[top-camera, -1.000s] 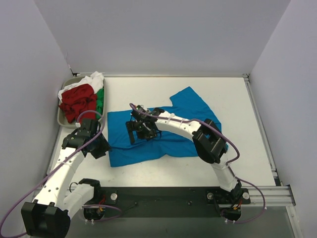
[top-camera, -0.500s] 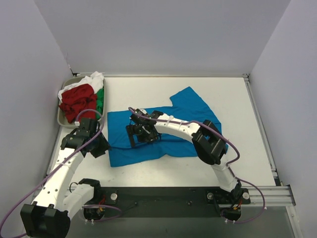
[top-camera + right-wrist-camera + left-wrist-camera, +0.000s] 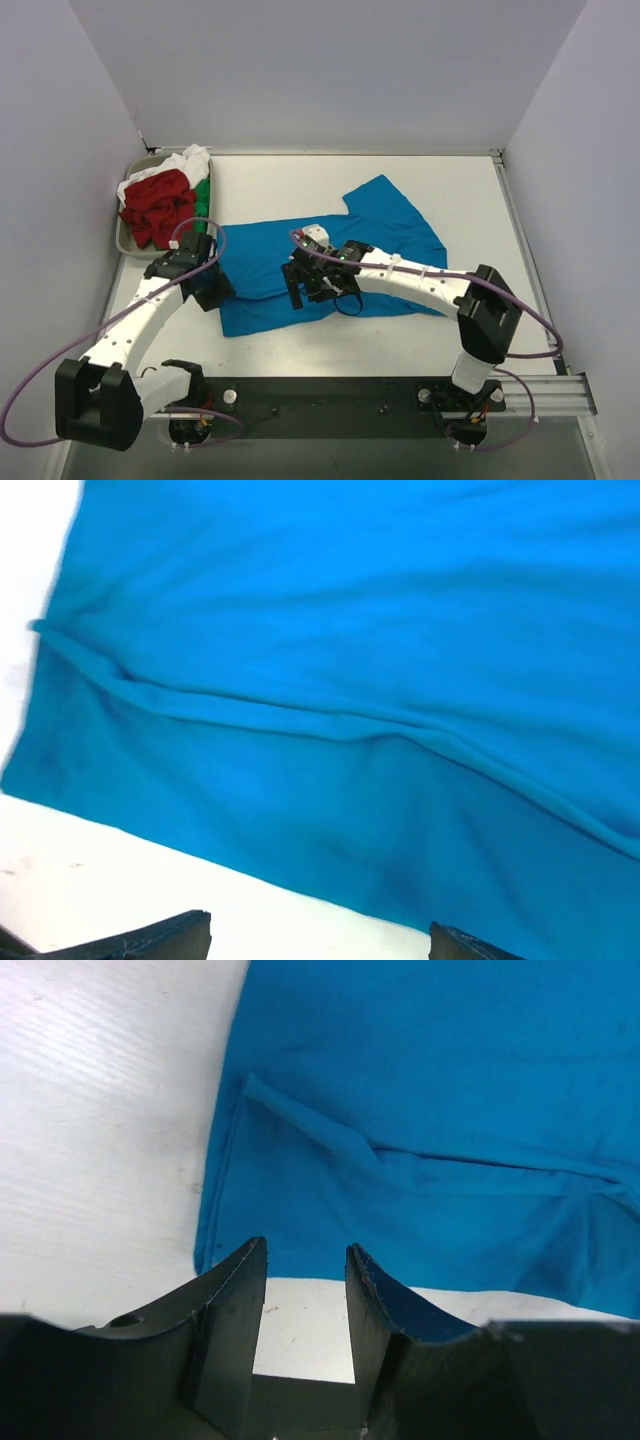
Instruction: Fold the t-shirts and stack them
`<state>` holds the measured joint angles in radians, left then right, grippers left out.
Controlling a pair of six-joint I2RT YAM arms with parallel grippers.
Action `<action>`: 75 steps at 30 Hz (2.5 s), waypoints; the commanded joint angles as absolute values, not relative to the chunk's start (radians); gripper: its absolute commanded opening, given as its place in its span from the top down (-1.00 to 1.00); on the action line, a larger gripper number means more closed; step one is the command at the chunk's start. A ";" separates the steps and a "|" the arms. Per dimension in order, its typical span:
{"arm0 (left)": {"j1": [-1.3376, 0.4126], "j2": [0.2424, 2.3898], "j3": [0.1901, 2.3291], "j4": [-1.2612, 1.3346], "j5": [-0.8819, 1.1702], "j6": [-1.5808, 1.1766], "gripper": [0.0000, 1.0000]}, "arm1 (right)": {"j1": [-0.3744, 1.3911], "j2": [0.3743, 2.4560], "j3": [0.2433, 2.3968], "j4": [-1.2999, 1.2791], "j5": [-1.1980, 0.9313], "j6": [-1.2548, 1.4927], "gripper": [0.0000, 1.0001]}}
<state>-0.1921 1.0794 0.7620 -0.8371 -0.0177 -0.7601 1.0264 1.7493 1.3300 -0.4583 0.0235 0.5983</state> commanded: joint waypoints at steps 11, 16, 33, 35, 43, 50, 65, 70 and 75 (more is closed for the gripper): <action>-0.281 1.192 0.672 -0.663 0.071 -0.871 0.06 | 1.000 1.618 1.244 -0.517 0.170 0.592 -0.79; -0.281 1.207 0.640 -0.675 0.018 -0.888 0.06 | 1.002 1.621 1.246 -0.515 0.164 0.589 -0.79; -0.230 1.269 0.598 -0.810 -0.110 -0.956 0.05 | 1.003 1.597 1.198 -0.489 0.166 0.581 -0.79; -0.219 1.237 0.591 -0.816 -0.114 -0.960 0.04 | 1.003 1.600 1.195 -0.489 0.166 0.578 -0.79; -0.195 1.134 0.594 -0.861 -0.150 -0.996 -0.03 | 1.002 1.595 1.190 -0.491 0.161 0.571 -0.79; -0.183 1.138 0.623 -0.859 -0.109 -0.962 -0.09 | 0.989 1.633 1.212 -0.491 0.160 0.565 -0.80; -0.181 0.997 0.784 -0.913 -0.025 -0.890 -0.78 | 0.934 1.882 1.342 -0.469 0.091 0.549 -0.84; -0.181 0.985 0.782 -0.914 -0.015 -0.887 -0.79 | 0.920 1.917 1.358 -0.460 0.087 0.537 -0.84; -0.183 0.977 0.775 -0.911 -0.014 -0.885 -0.80 | 0.893 1.945 1.370 -0.440 0.080 0.528 -0.84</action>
<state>-0.1875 0.9989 0.7517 -0.9009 -0.0219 -0.9001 0.9157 1.9282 1.3319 -0.4328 0.0792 0.5442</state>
